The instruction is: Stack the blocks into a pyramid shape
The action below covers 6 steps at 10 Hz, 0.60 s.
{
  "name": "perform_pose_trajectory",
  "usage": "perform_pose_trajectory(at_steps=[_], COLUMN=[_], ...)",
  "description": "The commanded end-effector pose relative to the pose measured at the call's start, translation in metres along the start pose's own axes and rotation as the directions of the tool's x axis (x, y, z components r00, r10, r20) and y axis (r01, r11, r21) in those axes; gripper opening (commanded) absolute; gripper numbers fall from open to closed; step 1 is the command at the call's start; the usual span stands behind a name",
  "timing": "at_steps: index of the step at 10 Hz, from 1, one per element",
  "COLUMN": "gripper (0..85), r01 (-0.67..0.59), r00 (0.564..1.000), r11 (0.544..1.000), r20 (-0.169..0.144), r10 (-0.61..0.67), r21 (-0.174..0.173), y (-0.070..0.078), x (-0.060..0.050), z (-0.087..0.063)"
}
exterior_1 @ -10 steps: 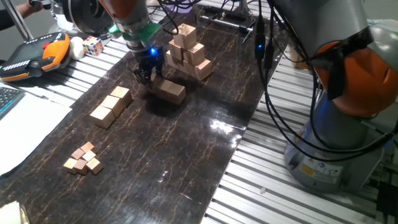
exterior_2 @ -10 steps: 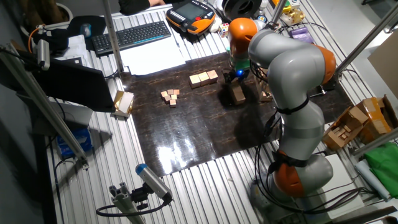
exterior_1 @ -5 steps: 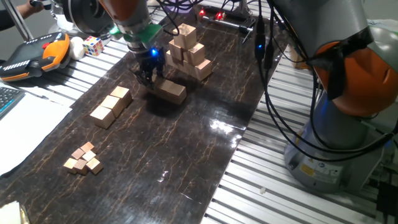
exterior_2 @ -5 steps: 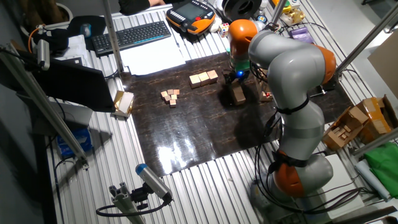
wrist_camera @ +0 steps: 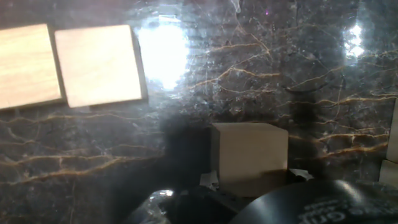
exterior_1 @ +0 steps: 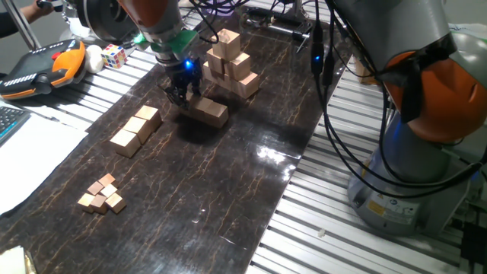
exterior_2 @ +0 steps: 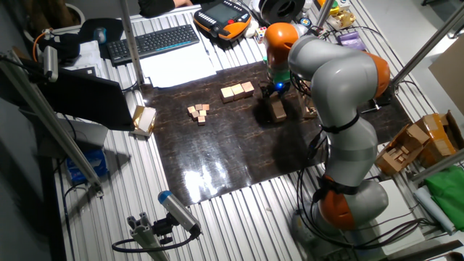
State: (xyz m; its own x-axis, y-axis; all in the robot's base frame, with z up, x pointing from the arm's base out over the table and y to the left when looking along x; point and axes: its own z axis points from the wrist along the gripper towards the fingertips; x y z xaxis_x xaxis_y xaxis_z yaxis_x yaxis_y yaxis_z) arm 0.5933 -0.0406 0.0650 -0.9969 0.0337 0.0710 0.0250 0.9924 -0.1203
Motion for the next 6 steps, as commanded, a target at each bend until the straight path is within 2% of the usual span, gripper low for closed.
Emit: perform_pose_trajectory(at_steps=[1, 3, 6], gripper=[58.0, 58.3, 57.7], r01=[0.002, -0.001, -0.035], r00=[1.0, 1.0, 0.999], r11=[1.0, 1.0, 0.997], r20=[-0.003, -0.018, -0.041], r10=[-0.002, 0.001, 0.032], r21=[0.003, 0.006, -0.07], y=[0.0, 0.003, 0.024], x=[-0.001, -0.004, -0.015], z=[-0.004, -0.026, -0.059])
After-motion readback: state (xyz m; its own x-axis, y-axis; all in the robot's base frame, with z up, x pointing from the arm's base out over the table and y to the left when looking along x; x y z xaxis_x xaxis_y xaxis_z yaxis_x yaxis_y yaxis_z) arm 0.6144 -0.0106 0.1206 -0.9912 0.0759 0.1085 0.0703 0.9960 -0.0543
